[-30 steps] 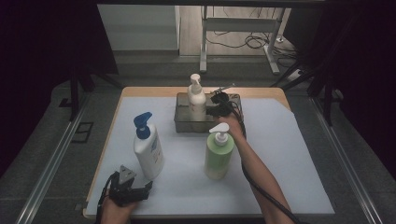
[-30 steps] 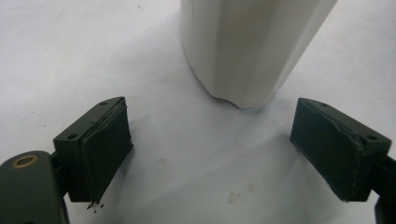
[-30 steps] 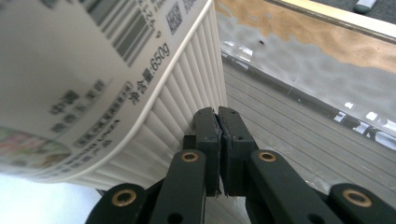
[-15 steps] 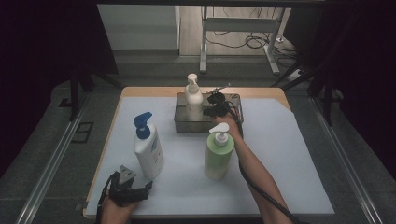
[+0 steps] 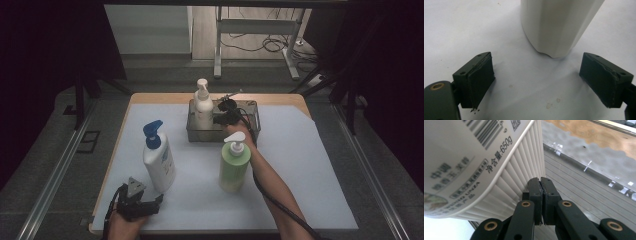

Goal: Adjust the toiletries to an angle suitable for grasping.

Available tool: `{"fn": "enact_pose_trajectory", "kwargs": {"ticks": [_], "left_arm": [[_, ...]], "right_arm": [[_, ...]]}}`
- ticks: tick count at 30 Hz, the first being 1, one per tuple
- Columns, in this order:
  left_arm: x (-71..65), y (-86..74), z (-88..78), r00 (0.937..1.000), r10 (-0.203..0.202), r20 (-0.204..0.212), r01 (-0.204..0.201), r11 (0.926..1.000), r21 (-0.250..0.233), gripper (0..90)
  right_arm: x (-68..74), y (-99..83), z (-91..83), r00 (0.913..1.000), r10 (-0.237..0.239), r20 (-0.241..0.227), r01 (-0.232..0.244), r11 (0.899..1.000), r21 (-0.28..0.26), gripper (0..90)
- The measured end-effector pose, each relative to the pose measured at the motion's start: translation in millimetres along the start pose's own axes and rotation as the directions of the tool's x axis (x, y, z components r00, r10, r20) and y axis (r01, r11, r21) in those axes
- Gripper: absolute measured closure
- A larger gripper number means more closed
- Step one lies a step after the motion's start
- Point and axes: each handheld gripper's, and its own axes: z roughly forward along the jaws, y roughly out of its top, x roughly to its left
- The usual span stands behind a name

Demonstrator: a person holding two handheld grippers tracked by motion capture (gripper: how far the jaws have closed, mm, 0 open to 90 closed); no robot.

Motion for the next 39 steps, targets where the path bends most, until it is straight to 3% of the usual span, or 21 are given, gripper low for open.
{"fn": "enact_pose_trajectory", "kwargs": {"ticks": [14,21,28,32,39], "left_arm": [[0.0,0.0,0.0,1.0,0.0,0.0,0.0,1.0,0.0,11.9],[0.0,0.0,0.0,1.0,0.0,0.0,0.0,1.0,0.0,12.0],[-0.1,0.0,0.0,1.0,-0.001,0.0,0.001,1.0,0.0,11.9],[-0.1,0.0,0.0,1.0,-0.001,0.0,0.001,1.0,0.0,12.0],[-0.1,0.0,0.0,1.0,0.0,0.0,0.0,1.0,0.0,12.0]], "right_arm": [[10.7,2.0,8.8,0.9981,-0.037,-0.049,0.037,0.999,0.013,87.6],[7.2,0.8,6.8,0.9959,-0.028,-0.086,0.029,1.0,0.006,88.6],[6.5,-0.3,1.4,0.9911,-0.023,-0.131,0.022,1.0,-0.006,89.0],[10.7,-1.1,2.1,0.9874,-0.042,-0.152,0.042,0.999,-0.003,88.1],[16.8,-1.6,3.8,0.9861,-0.072,-0.15,0.073,0.997,-0.002,87.8]]}}
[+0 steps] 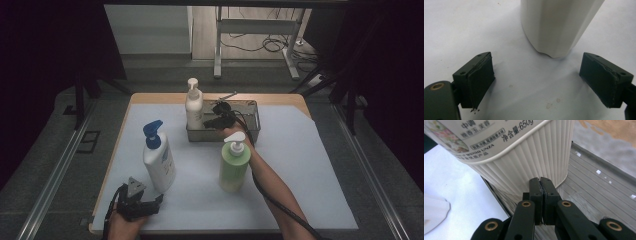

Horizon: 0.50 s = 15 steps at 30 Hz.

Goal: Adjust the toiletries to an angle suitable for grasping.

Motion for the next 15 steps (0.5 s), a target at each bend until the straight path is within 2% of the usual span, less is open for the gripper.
{"fn": "enact_pose_trajectory", "kwargs": {"ticks": [8,11,15], "left_arm": [[-0.1,0.0,0.0,1.0,0.0,0.0,0.0,1.0,0.0,12.0],[-0.1,0.0,0.0,1.0,0.0,0.0,0.0,1.0,0.0,12.0],[-0.1,0.0,0.0,1.0,0.001,-0.001,-0.001,1.0,0.0,12.0]], "right_arm": [[1.2,-2.7,-1.1,0.9997,-0.019,0.018,0.019,1.0,0.003,84.4],[2.1,-5.3,-3.7,0.9984,-0.034,0.044,0.034,0.999,0.009,83.4],[-1.0,-8.1,-12.2,0.9984,-0.026,0.051,0.026,1.0,-0.007,81.2]]}}
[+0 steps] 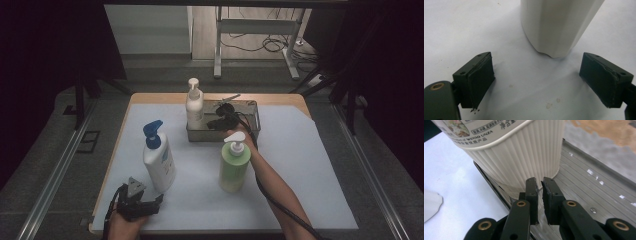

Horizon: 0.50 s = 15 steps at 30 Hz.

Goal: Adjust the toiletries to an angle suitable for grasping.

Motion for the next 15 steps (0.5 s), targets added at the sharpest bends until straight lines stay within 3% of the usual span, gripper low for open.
{"fn": "enact_pose_trajectory", "kwargs": {"ticks": [9,15], "left_arm": [[0.0,-0.1,0.0,1.0,0.0,-0.001,0.0,1.0,0.0,12.0],[-0.1,-0.1,0.0,1.0,-0.001,-0.001,0.001,1.0,-0.001,12.0]], "right_arm": [[-3.4,-5.5,-22.2,0.9999,0.006,0.011,-0.005,0.999,-0.038,68.8],[-1.9,-6.5,-36.4,0.9998,0.008,0.019,-0.007,0.998,-0.06,54.0]]}}
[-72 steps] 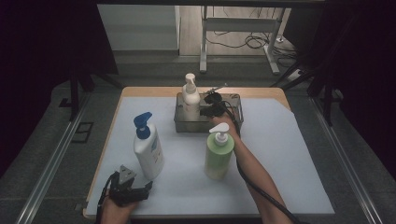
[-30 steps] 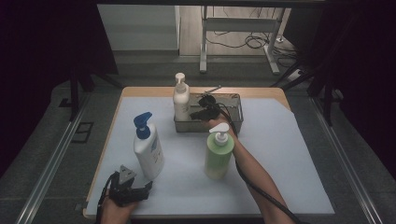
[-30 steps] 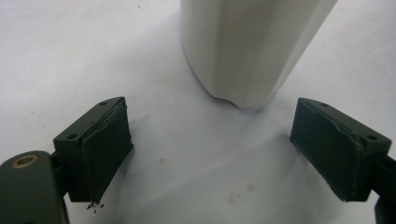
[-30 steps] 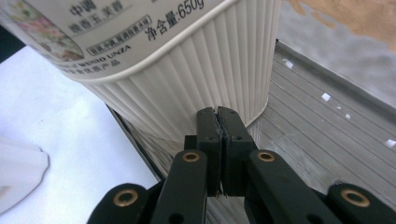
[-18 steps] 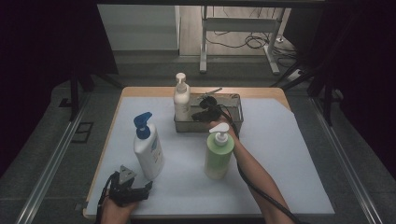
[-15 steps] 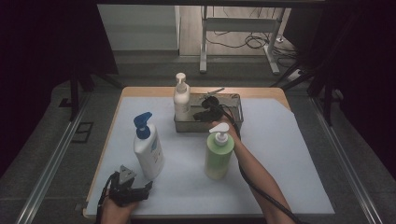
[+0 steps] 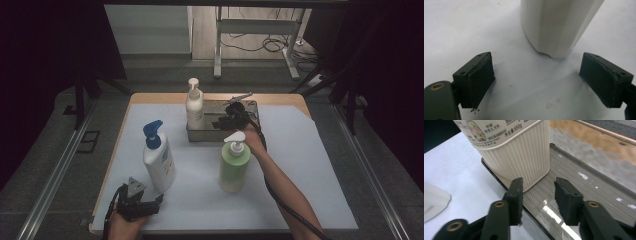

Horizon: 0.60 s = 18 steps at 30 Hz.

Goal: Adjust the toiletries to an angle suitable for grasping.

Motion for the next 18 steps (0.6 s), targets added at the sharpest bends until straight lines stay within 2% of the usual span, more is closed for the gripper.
{"fn": "enact_pose_trajectory", "kwargs": {"ticks": [11,18], "left_arm": [[0.0,0.0,0.1,1.0,-0.001,0.0,0.001,1.0,-0.001,12.0],[0.0,0.1,0.1,1.0,-0.001,0.0,0.001,1.0,0.0,12.0]], "right_arm": [[-1.0,-6.4,-21.5,0.9993,-0.026,0.027,0.026,1.0,-0.017,33.9],[-0.2,-12.8,-38.6,0.9988,-0.039,0.029,0.04,0.999,-0.026,28.0]]}}
